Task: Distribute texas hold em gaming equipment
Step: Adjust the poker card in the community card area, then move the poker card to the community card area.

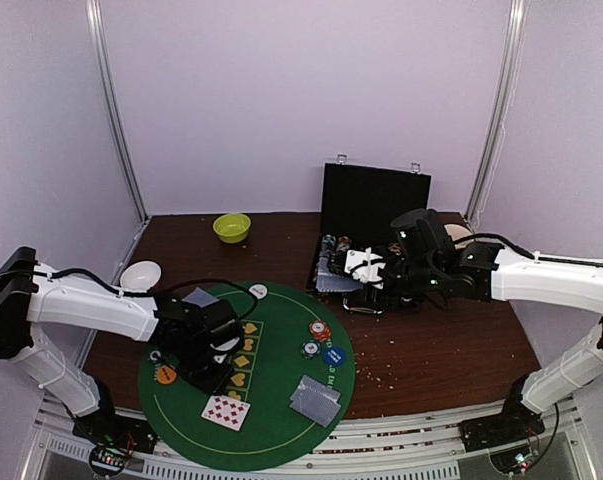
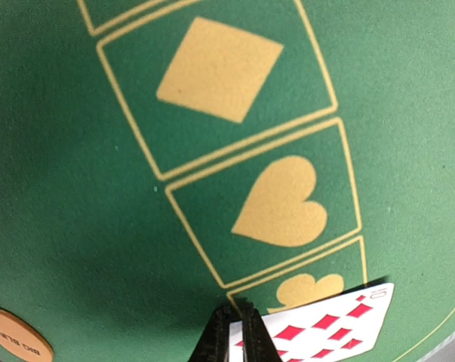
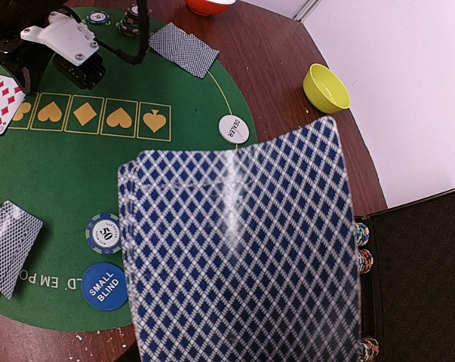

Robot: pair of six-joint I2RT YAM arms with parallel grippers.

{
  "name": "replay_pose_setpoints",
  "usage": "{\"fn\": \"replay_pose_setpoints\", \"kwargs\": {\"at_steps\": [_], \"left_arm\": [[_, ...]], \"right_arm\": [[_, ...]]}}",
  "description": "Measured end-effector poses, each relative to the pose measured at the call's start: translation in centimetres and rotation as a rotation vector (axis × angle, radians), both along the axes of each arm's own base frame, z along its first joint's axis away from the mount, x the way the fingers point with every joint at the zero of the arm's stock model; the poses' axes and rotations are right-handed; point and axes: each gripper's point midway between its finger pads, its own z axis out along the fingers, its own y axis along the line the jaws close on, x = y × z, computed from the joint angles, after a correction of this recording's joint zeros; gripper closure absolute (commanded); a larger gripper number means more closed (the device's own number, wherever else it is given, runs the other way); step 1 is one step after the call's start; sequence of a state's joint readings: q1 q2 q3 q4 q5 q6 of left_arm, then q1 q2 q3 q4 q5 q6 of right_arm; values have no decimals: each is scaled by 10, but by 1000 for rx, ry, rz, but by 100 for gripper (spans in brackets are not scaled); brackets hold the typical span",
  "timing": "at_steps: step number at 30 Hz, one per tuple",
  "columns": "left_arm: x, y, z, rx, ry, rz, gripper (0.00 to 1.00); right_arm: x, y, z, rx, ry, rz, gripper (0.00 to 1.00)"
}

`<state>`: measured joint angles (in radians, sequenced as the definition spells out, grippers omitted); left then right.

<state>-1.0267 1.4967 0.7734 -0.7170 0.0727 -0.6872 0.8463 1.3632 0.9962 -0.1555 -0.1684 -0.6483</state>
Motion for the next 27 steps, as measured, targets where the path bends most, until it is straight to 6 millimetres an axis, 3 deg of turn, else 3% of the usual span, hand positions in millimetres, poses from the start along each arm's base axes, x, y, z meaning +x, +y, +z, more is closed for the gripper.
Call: {"fn": "replay_pose_setpoints", "kwargs": {"at_steps": [27], "left_arm": [[-25,7,1,-6,94,64,91]], "right_arm": [[0,0,1,0,-2,1,52]]}}
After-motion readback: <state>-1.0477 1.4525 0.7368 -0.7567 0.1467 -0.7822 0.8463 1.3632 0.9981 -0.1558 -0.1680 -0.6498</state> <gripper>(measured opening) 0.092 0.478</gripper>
